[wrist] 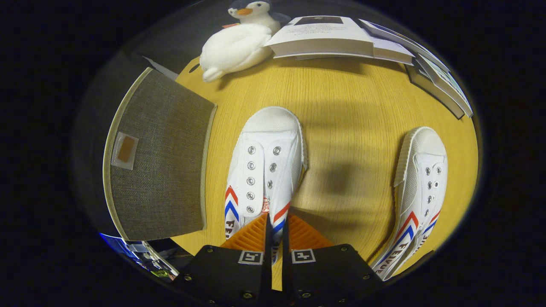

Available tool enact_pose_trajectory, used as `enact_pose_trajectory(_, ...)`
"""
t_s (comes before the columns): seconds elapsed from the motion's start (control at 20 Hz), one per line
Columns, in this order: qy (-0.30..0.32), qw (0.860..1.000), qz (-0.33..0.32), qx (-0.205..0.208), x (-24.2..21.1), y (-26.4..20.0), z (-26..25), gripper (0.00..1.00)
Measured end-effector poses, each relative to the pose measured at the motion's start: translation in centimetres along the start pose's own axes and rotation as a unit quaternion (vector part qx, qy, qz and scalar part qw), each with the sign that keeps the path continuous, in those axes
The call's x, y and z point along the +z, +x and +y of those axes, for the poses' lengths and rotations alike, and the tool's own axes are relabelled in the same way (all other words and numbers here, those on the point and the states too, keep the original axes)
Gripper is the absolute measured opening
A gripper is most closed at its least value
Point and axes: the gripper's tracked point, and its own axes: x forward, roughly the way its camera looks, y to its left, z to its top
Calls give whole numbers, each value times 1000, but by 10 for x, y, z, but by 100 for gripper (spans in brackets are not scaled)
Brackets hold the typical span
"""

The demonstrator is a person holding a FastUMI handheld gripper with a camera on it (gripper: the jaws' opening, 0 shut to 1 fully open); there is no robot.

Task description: Open the storage box then place both shoes into the box .Put the left shoe in first, then the right shoe, with the right side of both shoes facing outward in a uniform manner.

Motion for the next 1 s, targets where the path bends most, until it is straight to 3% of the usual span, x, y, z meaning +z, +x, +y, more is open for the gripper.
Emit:
enact_pose_trajectory(0.3, 49, 998, 22, 41, -6, -33, 12, 10)
enact_pose_trajectory(0.6, 44, 997, 23, 53, -7, -83, 29, 9)
enact_pose_trajectory(0.65, 51, 996, 24, 63, -8, -80, 38, 2)
enact_pose_trajectory(1.0, 20, 996, -15, 85, 16, -145, 74, 2)
